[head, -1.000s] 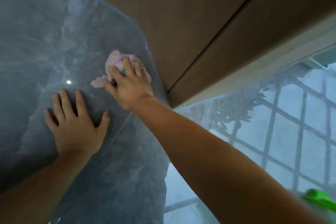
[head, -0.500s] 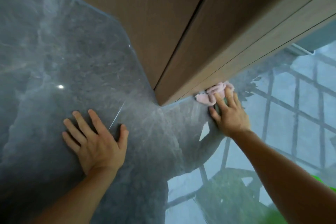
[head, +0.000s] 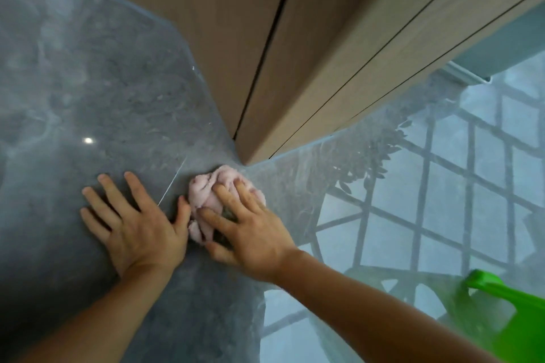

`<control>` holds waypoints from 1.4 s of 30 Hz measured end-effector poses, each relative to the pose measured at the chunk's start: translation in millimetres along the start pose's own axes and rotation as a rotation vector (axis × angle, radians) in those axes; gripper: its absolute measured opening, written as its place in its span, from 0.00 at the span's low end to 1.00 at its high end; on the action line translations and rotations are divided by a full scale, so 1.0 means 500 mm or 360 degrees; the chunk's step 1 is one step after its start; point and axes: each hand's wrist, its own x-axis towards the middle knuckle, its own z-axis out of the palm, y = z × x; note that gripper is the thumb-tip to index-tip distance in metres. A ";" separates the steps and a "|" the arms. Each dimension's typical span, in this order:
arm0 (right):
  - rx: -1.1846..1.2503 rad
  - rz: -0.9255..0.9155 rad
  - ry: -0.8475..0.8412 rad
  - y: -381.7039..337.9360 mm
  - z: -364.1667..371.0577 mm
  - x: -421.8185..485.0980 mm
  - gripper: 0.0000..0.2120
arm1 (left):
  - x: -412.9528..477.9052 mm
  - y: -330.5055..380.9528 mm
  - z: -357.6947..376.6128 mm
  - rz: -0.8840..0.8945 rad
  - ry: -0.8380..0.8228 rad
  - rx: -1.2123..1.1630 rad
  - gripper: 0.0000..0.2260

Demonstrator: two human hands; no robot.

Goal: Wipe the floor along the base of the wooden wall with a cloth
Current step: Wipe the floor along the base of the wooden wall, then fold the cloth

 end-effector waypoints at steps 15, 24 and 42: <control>0.0109 0.1526 0.0168 0.345 -0.123 -0.035 0.31 | 0.002 -0.001 -0.002 0.0036 0.0035 -0.0072 0.40; 0.0164 0.0493 0.0086 -0.052 0.036 -0.050 0.37 | 0.006 -0.005 0.004 0.0022 0.0051 -0.0057 0.39; 0.1683 0.1378 0.0535 0.003 -0.049 -0.088 0.23 | -0.024 0.229 -0.085 0.0086 -0.0936 -0.0914 0.13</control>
